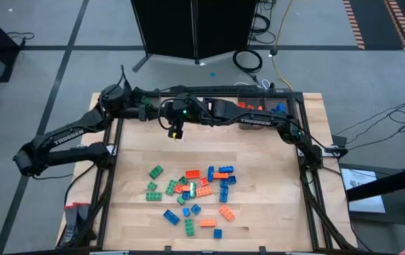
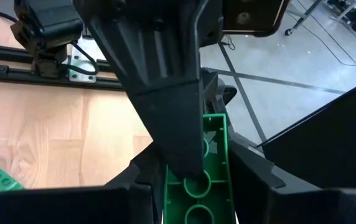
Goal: Sort blocks
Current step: Put the green game piece into the left black bin, then put the blue game piece into the right black bin
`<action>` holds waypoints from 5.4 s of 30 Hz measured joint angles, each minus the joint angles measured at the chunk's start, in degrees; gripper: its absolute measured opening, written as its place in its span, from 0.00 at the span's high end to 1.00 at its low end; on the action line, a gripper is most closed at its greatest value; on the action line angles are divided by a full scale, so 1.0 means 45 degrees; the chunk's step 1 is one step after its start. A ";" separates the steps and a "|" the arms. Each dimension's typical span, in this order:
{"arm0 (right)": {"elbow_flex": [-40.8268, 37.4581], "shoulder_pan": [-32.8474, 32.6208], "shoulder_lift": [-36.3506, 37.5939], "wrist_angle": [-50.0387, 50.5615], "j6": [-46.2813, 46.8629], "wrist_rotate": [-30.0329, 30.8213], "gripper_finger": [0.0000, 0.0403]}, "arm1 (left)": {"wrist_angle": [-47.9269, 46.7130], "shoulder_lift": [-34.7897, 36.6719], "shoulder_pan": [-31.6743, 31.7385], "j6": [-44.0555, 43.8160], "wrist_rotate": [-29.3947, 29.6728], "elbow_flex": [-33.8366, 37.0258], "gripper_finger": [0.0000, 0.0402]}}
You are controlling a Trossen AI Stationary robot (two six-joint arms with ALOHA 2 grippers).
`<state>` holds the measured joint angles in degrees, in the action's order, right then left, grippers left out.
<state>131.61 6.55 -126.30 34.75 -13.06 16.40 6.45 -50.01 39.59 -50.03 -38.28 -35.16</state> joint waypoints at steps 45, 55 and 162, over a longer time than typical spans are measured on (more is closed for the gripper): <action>0.0010 0.0058 0.0311 0.5105 0.0773 0.1297 0.17 | -0.5268 -0.1684 0.2479 0.5012 1.0951 0.0000 0.79; 0.0010 0.0058 0.0316 0.8464 0.1428 -0.1366 0.17 | -0.5376 -0.3411 0.2759 0.6963 1.0712 0.0000 0.57; -1.6759 0.3033 1.2739 0.1579 0.4667 -0.5400 0.23 | -0.5225 0.0314 0.2588 0.4913 0.8217 0.0000 0.31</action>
<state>56.20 20.20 -68.98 41.85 7.94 -7.90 -17.06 -48.60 51.24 -27.92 -1.30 -35.16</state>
